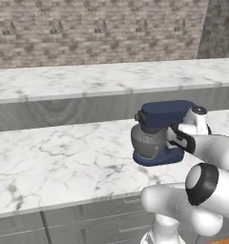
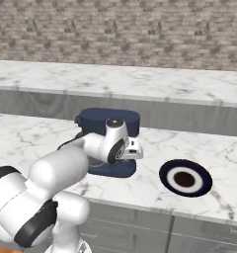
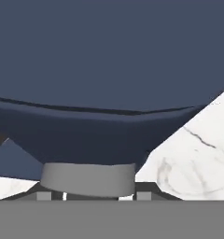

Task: Add butter and sugar cubes to the stand mixer bowl and then turn on the stand mixer to begin making frosting.

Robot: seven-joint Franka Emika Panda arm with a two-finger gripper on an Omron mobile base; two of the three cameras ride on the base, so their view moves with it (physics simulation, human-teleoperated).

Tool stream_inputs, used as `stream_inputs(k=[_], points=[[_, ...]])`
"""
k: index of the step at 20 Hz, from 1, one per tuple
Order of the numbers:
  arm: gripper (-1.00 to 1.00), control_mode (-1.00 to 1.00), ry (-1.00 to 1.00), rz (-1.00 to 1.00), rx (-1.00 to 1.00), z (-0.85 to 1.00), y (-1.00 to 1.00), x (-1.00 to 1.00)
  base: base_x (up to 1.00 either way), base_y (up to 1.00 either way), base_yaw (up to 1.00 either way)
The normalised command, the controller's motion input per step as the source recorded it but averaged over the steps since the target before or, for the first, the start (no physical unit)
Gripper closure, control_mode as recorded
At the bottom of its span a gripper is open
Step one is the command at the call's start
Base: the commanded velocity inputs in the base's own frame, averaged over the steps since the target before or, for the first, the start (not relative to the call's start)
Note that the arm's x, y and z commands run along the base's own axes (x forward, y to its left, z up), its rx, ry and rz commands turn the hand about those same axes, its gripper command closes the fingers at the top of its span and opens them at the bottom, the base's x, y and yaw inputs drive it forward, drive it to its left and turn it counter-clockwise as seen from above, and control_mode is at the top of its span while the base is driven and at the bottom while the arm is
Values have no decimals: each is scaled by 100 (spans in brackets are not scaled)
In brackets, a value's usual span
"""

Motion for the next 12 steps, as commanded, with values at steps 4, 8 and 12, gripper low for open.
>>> stream_inputs(k=[4, 8, 12], points=[[100, -100, 1, -6, 29, 0, -6, 0, 0, 0, 0], [100, -100, 1, -5, 32, 0, -13, 0, 0, 0, 0], [100, -100, 1, -3, 33, 0, -19, 0, 0, 0, 0]])
